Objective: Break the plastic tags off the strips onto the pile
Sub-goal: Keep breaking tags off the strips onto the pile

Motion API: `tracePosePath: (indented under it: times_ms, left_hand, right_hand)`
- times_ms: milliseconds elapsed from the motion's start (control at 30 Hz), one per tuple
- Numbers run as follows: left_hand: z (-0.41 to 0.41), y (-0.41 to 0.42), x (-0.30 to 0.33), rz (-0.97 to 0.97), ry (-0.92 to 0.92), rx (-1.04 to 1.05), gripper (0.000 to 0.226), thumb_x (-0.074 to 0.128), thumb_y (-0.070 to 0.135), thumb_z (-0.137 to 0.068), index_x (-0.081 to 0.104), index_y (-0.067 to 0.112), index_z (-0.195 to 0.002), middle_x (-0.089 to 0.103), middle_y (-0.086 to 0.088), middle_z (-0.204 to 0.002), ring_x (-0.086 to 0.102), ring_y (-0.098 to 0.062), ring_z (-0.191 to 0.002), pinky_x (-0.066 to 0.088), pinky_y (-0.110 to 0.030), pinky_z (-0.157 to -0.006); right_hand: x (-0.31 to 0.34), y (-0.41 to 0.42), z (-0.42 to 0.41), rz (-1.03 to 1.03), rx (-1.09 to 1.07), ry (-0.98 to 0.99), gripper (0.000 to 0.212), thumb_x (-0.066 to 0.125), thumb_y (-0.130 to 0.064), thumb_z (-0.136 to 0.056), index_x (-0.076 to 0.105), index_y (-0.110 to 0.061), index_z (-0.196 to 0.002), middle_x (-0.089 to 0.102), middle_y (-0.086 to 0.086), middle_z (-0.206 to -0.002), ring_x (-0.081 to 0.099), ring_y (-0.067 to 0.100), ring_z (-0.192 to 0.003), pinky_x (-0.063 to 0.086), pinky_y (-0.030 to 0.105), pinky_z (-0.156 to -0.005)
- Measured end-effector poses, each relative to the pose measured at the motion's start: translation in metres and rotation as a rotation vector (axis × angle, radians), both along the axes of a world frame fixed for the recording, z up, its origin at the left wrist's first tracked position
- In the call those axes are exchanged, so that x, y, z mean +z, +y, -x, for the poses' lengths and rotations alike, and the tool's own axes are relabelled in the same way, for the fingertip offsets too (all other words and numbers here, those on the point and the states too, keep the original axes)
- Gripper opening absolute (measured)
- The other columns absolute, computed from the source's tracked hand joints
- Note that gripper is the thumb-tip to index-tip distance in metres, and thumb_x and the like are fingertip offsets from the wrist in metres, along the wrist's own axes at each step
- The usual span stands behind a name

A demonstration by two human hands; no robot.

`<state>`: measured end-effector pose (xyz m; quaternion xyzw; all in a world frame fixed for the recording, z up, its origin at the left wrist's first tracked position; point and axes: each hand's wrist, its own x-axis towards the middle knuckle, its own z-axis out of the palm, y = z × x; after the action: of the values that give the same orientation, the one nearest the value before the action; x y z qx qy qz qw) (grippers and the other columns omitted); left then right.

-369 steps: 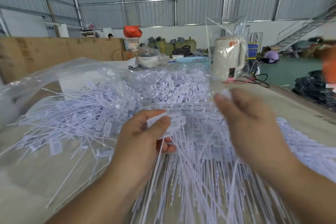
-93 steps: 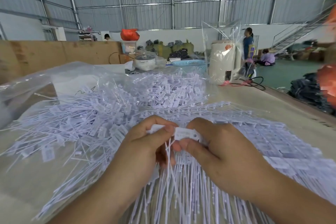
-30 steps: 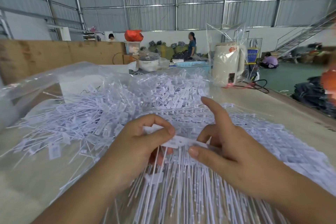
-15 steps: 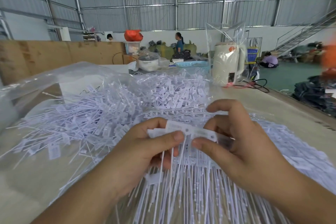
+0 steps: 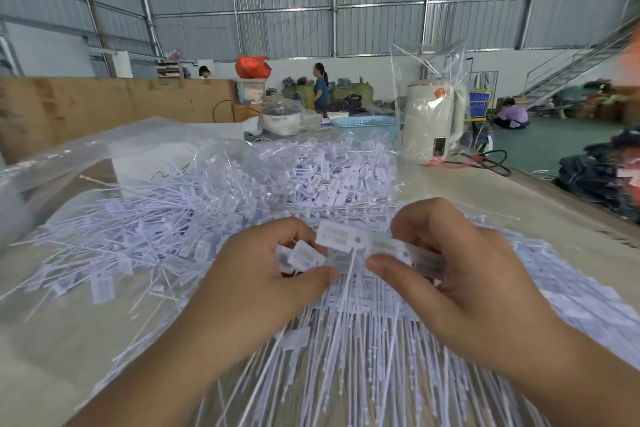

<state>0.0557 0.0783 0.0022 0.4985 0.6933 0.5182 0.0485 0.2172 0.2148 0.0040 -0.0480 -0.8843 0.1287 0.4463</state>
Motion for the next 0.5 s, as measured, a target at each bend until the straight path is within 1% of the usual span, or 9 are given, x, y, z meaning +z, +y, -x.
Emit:
tracePosePath:
  times_ms: [67, 100, 167, 233, 300, 333, 400, 467, 500]
  left_hand:
    - [-0.0004, -0.0010, -0.0006, -0.042, 0.062, 0.050, 0.013, 0.078, 0.030, -0.074, 0.065, 0.026, -0.073, 0.067, 0.006, -0.064, 0.061, -0.013, -0.053, 0.042, -0.013, -0.050]
    - [-0.0014, -0.0016, -0.0005, -0.068, 0.084, 0.063, 0.016, 0.078, 0.035, -0.074, 0.065, 0.025, -0.073, 0.066, 0.004, -0.063, 0.060, -0.018, -0.053, 0.041, -0.014, -0.047]
    - [-0.0024, -0.0026, 0.0001, -0.123, 0.090, 0.057, 0.019, 0.078, 0.040, -0.077, 0.066, 0.025, -0.075, 0.064, 0.001, -0.061, 0.059, -0.026, -0.053, 0.043, -0.021, -0.045]
    - [-0.0028, -0.0035, 0.0014, -0.152, 0.047, 0.024, 0.014, 0.077, 0.037, -0.078, 0.068, 0.026, -0.077, 0.064, 0.000, -0.061, 0.058, -0.025, -0.052, 0.045, -0.023, -0.044]
    - [-0.0026, -0.0034, 0.0026, -0.130, -0.015, -0.026, 0.013, 0.076, 0.038, -0.074, 0.070, 0.027, -0.078, 0.064, 0.001, -0.061, 0.056, -0.017, -0.048, 0.046, -0.023, -0.044]
    - [-0.0020, -0.0026, 0.0034, -0.118, -0.059, -0.056, 0.013, 0.077, 0.037, -0.074, 0.070, 0.027, -0.077, 0.064, 0.001, -0.060, 0.056, -0.013, -0.047, 0.047, -0.022, -0.045]
    - [0.0011, 0.0006, 0.0046, -0.134, -0.232, -0.111, 0.012, 0.079, 0.032, -0.075, 0.071, 0.024, -0.076, 0.064, -0.001, -0.058, 0.055, -0.014, -0.047, 0.046, -0.024, -0.045]
    - [0.0041, 0.0026, 0.0067, -0.186, -0.459, -0.164, 0.018, 0.075, 0.036, -0.065, 0.071, 0.021, -0.074, 0.063, -0.008, -0.059, 0.055, -0.018, -0.046, 0.046, -0.026, -0.044]
    - [0.0052, 0.0032, 0.0070, -0.195, -0.510, -0.182, 0.021, 0.072, 0.039, -0.063, 0.071, 0.021, -0.074, 0.063, -0.009, -0.060, 0.055, -0.019, -0.045, 0.047, -0.026, -0.044]
  right_hand:
    - [0.0013, -0.0014, 0.0011, -0.049, -0.021, 0.039, 0.023, 0.055, -0.048, -0.088, 0.049, -0.032, -0.103, 0.055, -0.021, -0.076, 0.050, 0.005, -0.057, 0.039, 0.016, -0.049]
    - [0.0018, -0.0018, 0.0015, -0.070, -0.022, 0.045, 0.025, 0.055, -0.047, -0.088, 0.053, -0.030, -0.106, 0.060, -0.017, -0.077, 0.052, 0.006, -0.057, 0.042, 0.018, -0.049]
    - [0.0024, -0.0019, 0.0015, -0.092, -0.017, 0.014, 0.036, 0.054, -0.046, -0.090, 0.060, -0.025, -0.118, 0.065, -0.011, -0.081, 0.055, 0.005, -0.058, 0.046, 0.022, -0.050]
    - [0.0033, -0.0017, 0.0016, -0.060, -0.019, -0.066, 0.050, 0.050, -0.050, -0.090, 0.054, -0.024, -0.133, 0.064, -0.011, -0.082, 0.050, 0.001, -0.056, 0.045, 0.023, -0.049]
    - [0.0028, -0.0004, 0.0014, -0.028, -0.014, -0.143, 0.056, 0.046, -0.055, -0.089, 0.040, -0.033, -0.140, 0.060, -0.018, -0.081, 0.046, -0.001, -0.053, 0.038, 0.016, -0.048]
    - [0.0022, 0.0009, 0.0012, -0.029, -0.009, -0.171, 0.057, 0.044, -0.057, -0.088, 0.033, -0.038, -0.141, 0.056, -0.022, -0.080, 0.045, -0.001, -0.052, 0.034, 0.012, -0.047]
    - [0.0016, 0.0031, 0.0007, -0.054, -0.009, -0.204, 0.058, 0.044, -0.059, -0.088, 0.027, -0.042, -0.140, 0.053, -0.023, -0.078, 0.045, -0.001, -0.051, 0.031, 0.011, -0.045]
    - [0.0015, 0.0041, 0.0011, -0.085, -0.027, -0.205, 0.057, 0.049, -0.057, -0.089, 0.033, -0.039, -0.140, 0.056, -0.019, -0.078, 0.040, -0.004, -0.047, 0.030, 0.010, -0.046]
    - [0.0014, 0.0043, 0.0014, -0.087, -0.031, -0.194, 0.054, 0.051, -0.055, -0.089, 0.041, -0.035, -0.139, 0.058, -0.017, -0.077, 0.037, -0.007, -0.047, 0.030, 0.009, -0.047]
